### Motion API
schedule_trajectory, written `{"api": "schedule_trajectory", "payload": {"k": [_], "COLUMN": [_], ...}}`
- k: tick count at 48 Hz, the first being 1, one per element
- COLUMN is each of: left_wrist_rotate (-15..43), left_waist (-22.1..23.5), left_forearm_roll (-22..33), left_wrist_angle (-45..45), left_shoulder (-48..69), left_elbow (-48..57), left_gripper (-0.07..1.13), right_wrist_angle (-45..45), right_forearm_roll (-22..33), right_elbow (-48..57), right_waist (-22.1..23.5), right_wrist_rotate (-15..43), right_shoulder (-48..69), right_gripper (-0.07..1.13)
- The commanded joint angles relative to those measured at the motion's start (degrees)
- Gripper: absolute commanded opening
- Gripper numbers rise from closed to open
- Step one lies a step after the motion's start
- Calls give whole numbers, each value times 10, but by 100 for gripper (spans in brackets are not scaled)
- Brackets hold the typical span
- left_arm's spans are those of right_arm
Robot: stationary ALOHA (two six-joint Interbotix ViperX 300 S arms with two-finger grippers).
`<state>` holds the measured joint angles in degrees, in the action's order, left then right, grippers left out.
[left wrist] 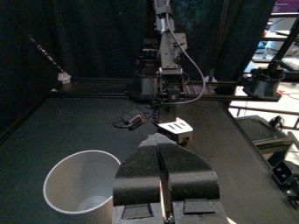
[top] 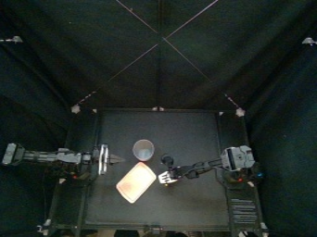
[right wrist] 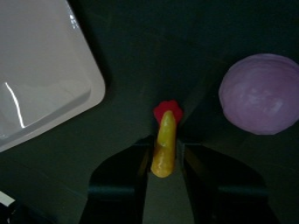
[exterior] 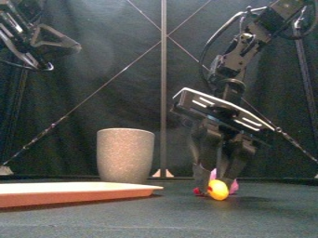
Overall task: Pick the shrimp then place it on the pink plate
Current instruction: Place shrimp on the pink plate
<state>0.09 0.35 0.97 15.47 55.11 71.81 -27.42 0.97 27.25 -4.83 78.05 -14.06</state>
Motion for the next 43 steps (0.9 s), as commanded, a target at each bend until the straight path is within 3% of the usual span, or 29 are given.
{"api": "schedule_trajectory", "payload": {"k": [1, 14, 25, 43], "left_wrist_rotate": [1, 1, 1, 2], "left_waist": [4, 4, 4, 4], "left_forearm_roll": [-1, -1, -1, -4], "left_wrist_angle": [2, 2, 2, 2], "left_shoulder": [1, 3, 2, 3], "left_elbow": [-7, -6, -5, -5], "left_gripper": [9, 9, 9, 9], "right_wrist_angle": [-2, -5, -6, -2], "right_forearm_roll": [4, 17, 97, 162], "right_elbow": [-6, -56, -152, -234], "right_waist": [3, -16, -25, -30], "right_wrist_rotate": [-1, -3, -7, -9], "right_shoulder": [-13, -6, -12, -59], "right_gripper": [69, 69, 69, 69]}}
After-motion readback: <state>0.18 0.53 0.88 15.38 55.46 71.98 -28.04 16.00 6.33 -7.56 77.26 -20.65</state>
